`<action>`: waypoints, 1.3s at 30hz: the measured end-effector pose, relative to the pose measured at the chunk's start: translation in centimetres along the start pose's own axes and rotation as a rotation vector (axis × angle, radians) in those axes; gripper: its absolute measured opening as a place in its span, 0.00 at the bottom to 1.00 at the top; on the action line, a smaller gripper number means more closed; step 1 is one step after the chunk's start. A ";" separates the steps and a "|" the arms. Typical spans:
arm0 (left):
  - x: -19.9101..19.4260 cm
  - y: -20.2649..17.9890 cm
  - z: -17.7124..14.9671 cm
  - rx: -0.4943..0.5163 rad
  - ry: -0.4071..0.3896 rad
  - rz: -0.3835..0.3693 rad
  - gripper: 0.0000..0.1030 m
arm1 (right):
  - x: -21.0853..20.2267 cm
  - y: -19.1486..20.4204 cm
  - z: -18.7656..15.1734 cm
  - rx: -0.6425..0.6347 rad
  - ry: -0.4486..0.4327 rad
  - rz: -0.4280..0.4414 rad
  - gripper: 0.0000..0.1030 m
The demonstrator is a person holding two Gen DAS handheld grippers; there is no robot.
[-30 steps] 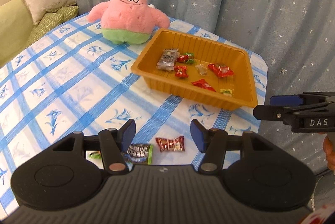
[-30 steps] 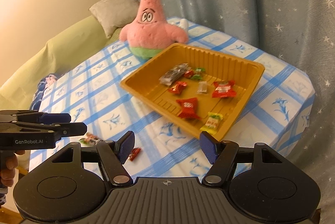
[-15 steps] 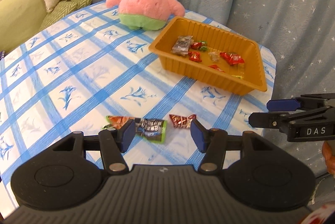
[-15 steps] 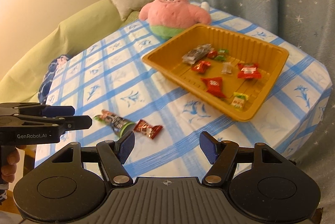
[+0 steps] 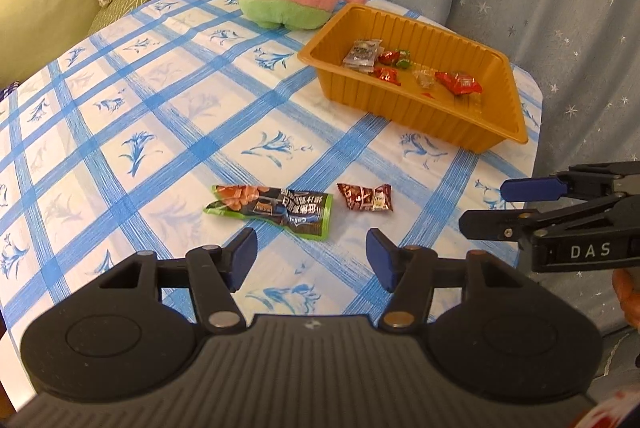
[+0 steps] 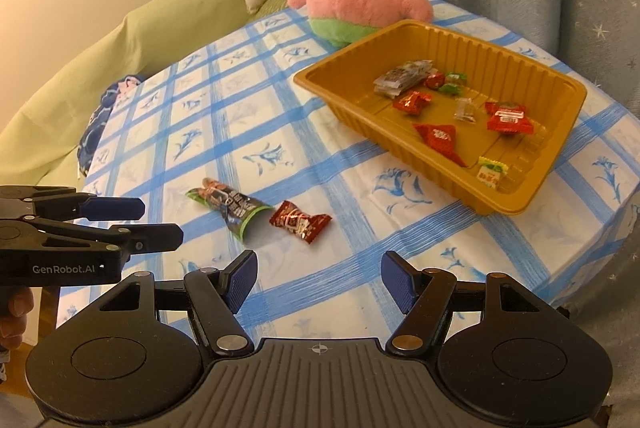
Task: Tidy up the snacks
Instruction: 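Grasp the brown-wrapped candy with the right tool while the left tool approaches the snack bar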
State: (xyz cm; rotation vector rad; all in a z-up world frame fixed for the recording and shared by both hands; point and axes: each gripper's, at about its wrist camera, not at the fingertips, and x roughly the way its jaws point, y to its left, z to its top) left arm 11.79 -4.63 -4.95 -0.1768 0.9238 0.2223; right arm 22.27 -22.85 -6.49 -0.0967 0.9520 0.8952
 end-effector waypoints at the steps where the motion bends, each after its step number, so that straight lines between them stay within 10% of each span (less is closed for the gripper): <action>1: 0.1 0.0 -0.1 -0.001 0.001 0.000 0.57 | 0.2 0.1 0.0 -0.005 0.003 0.003 0.67; 39: 8.1 -0.2 0.1 0.010 0.064 0.092 0.58 | 6.3 -1.2 1.4 -0.055 0.044 -0.004 0.66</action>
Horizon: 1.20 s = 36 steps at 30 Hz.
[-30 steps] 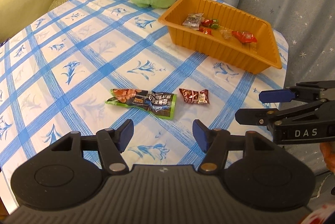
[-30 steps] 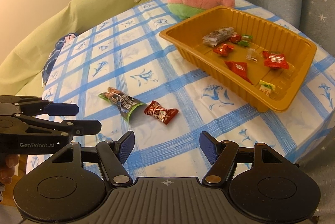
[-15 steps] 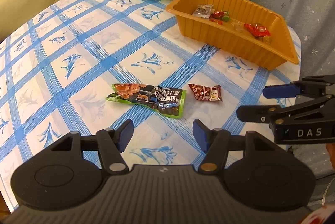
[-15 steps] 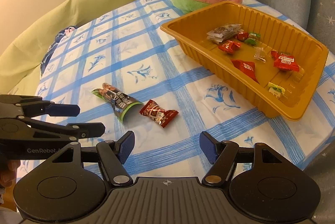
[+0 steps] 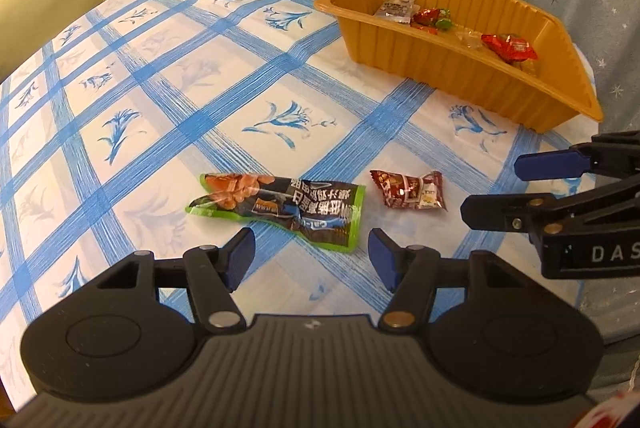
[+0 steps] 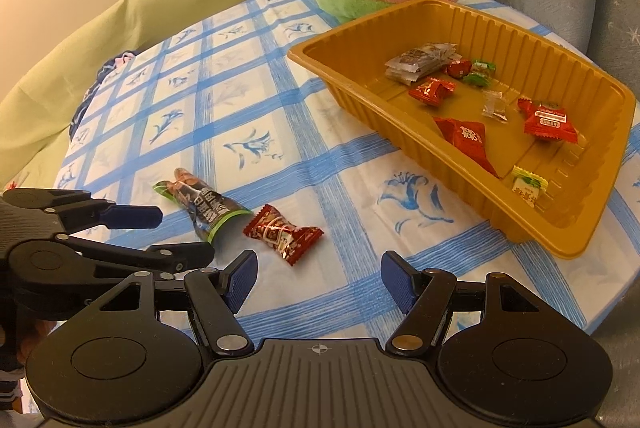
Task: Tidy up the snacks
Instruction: 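Grasp the brown-wrapped candy with the right tool while the left tool approaches the snack bar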
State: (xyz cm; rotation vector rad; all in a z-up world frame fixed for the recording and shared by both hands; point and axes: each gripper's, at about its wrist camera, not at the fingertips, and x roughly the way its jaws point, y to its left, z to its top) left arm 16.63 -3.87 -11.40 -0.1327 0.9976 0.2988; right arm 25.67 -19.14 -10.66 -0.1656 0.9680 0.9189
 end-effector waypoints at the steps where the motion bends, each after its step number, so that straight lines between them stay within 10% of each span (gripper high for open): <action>1: 0.2 0.0 0.1 0.002 0.001 0.005 0.58 | 0.1 0.0 0.1 -0.002 0.000 0.001 0.66; 36: -1.0 7.1 -0.9 -0.119 0.000 0.059 0.59 | 4.5 3.0 1.9 -0.327 0.023 0.059 0.66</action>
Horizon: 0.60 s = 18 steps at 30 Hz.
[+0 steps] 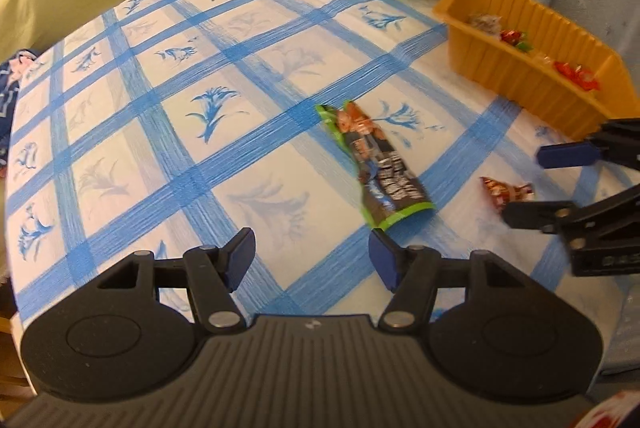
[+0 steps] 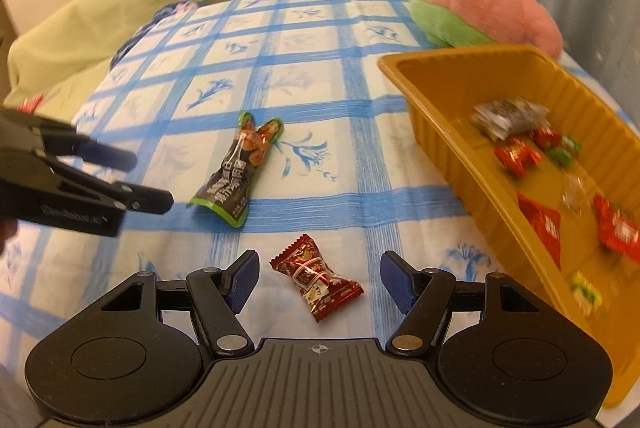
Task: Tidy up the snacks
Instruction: 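Grasp the brown-wrapped candy with the right tool while the left tool approaches the snack bar, then close the left tool on the green-edged snack bar and lift it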
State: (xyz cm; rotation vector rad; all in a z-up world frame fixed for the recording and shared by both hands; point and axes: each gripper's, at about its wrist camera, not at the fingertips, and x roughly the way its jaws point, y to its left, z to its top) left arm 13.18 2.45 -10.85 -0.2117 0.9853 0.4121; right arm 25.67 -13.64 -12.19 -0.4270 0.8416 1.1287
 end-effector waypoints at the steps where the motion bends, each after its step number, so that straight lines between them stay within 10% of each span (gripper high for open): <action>1: -0.3 0.0 0.0 -0.005 -0.006 -0.014 0.59 | 0.2 0.1 0.0 -0.019 0.003 -0.001 0.63; 10: -1.3 -1.2 1.4 0.020 -0.061 -0.072 0.59 | 2.0 0.4 -0.2 -0.078 0.031 -0.001 0.23; 18: 1.4 -2.7 3.1 0.048 -0.070 -0.069 0.58 | 2.3 -1.0 0.7 0.082 -0.013 -0.045 0.23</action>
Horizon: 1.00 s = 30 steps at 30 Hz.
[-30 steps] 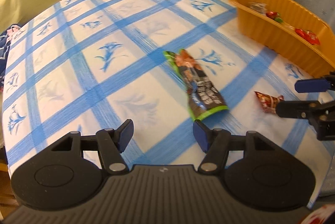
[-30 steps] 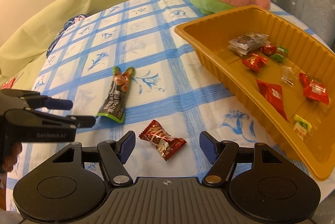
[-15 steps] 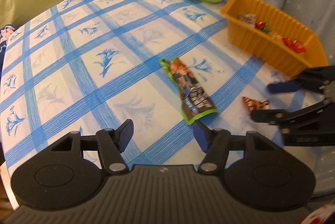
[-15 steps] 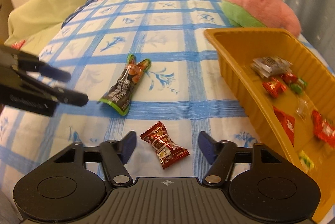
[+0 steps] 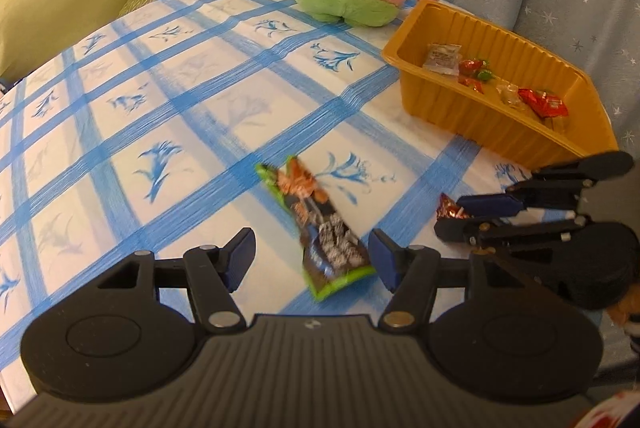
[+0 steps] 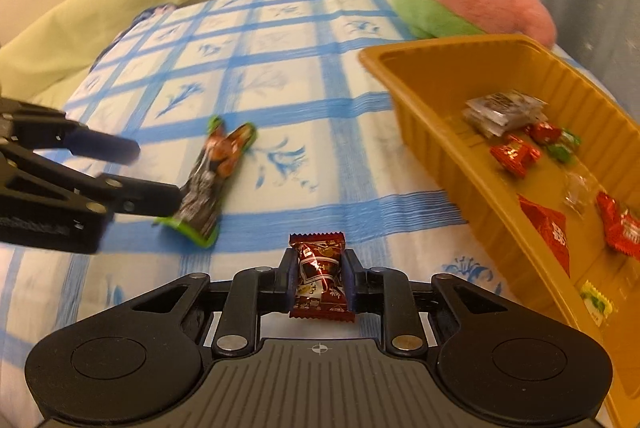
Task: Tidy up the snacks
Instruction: 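Close the left tool on the green-edged snack bar and lift it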
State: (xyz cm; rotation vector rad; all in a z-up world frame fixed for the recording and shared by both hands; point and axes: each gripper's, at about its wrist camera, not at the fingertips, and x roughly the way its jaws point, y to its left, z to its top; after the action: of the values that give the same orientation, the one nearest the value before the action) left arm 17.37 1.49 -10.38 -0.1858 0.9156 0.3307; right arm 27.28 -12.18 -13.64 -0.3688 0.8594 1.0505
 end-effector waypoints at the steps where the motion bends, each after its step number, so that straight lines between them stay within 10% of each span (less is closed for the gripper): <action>1: 0.5 -0.1 0.3 0.000 0.004 0.002 0.56 | 0.0 -0.1 0.0 0.010 -0.006 -0.003 0.23; 14: 3.1 -0.3 1.3 0.058 0.019 -0.027 0.28 | -0.3 -0.1 -0.4 0.068 -0.022 -0.012 0.27; 30: 1.9 1.0 -0.4 0.038 0.061 -0.041 0.32 | 0.2 0.5 -0.1 0.037 -0.014 -0.041 0.29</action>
State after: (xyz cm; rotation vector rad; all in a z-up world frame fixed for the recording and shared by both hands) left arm 17.74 2.67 -12.15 -0.1804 0.9767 0.2708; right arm 26.81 -11.89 -13.76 -0.3461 0.8544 0.9967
